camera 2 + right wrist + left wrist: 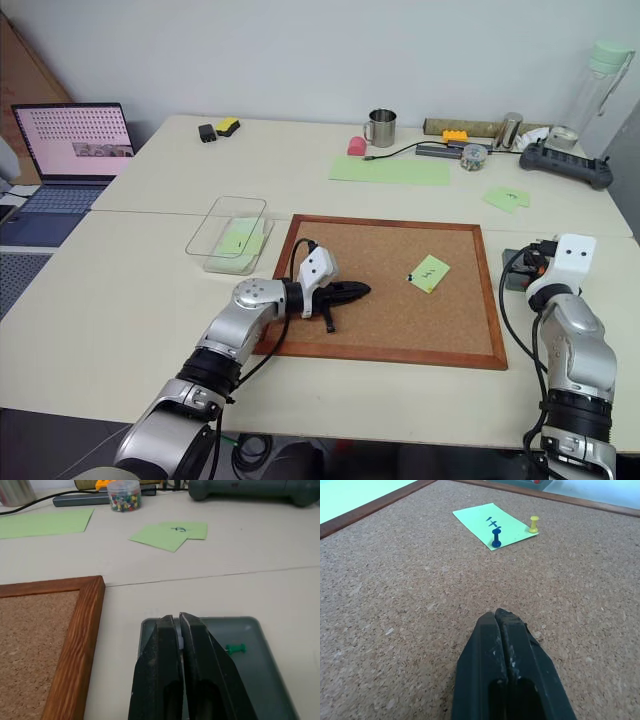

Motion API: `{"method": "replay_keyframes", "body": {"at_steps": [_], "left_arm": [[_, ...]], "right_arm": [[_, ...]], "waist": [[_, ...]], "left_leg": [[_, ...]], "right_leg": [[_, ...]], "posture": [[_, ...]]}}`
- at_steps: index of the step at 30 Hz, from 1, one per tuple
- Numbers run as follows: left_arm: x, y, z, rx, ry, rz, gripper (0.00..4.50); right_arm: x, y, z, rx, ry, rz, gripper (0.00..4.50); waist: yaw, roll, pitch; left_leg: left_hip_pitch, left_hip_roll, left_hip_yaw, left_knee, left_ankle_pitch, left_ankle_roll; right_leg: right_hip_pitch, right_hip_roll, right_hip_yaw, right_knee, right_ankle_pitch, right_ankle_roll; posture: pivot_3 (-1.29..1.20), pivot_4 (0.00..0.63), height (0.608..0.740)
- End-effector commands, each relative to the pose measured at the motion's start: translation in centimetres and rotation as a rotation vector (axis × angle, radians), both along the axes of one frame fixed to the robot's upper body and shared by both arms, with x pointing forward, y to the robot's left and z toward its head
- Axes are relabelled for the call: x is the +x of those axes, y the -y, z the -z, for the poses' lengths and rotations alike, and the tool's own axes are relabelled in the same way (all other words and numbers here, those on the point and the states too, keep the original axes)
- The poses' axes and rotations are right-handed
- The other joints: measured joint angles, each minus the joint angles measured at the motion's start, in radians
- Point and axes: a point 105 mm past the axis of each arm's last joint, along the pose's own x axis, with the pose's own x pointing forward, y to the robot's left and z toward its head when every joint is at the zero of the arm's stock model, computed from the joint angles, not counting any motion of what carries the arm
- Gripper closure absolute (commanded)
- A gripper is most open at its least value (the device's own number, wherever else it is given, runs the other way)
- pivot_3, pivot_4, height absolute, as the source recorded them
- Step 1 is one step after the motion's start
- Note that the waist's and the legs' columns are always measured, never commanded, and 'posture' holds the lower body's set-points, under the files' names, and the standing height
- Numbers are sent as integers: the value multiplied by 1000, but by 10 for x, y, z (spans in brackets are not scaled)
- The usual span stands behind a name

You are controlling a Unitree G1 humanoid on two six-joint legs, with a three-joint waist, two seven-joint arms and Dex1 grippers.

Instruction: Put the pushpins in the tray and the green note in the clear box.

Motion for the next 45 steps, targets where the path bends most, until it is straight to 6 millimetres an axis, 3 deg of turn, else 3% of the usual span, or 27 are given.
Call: {"method": "replay_keyframes", "body": {"at_steps": [1, 17, 20, 30, 34, 39, 45], "left_arm": [[-6, 1, 7, -2, -32, 7, 4500], [-8, 3, 7, 2, -32, 17, 4500], [-8, 4, 7, 2, -32, 22, 4500], [-9, 4, 9, 4, -33, 29, 4500], [-10, 3, 9, 5, -33, 27, 4500], [-10, 2, 9, 5, -36, 27, 4500], [-10, 2, 9, 6, -37, 29, 4500]], "right_arm": [[3, 7, -11, -1, 41, 4, 3806], [-7, 14, -19, -61, 78, 8, 519], [-9, 15, -20, -64, 79, 4, 63], [-9, 13, -18, -76, 71, 14, 63], [-6, -2, -38, -88, 165, -60, 63], [-18, -72, -42, -120, 174, -442, 63], [-42, -120, -25, -150, 111, -716, 63]], "waist": [[0, 0, 0], [0, 0, 0], [1, 0, 0], [1, 0, 0], [1, 0, 0], [1, 0, 0], [1, 0, 0]], "left_leg": [[0, 0, 0, 0, 0, 0], [0, 0, 0, 0, 0, 0], [0, 0, 0, 0, 0, 0], [0, 0, 0, 0, 0, 0], [0, 0, 0, 0, 0, 0], [0, 0, 0, 0, 0, 0], [0, 0, -1, 0, 0, 0]], "right_leg": [[0, 0, 0, 0, 0, 0], [0, 0, 0, 0, 0, 0], [0, 0, 0, 0, 0, 0], [0, 0, 0, 0, 0, 0], [0, 0, 0, 0, 0, 0], [0, 0, 0, 0, 0, 0], [0, 0, -1, -1, 0, 0]], "posture": [[0, 150, 740], [0, 150, 740], [0, 150, 740], [0, 150, 740], [0, 150, 740], [0, 150, 740], [0, 150, 740]]}}
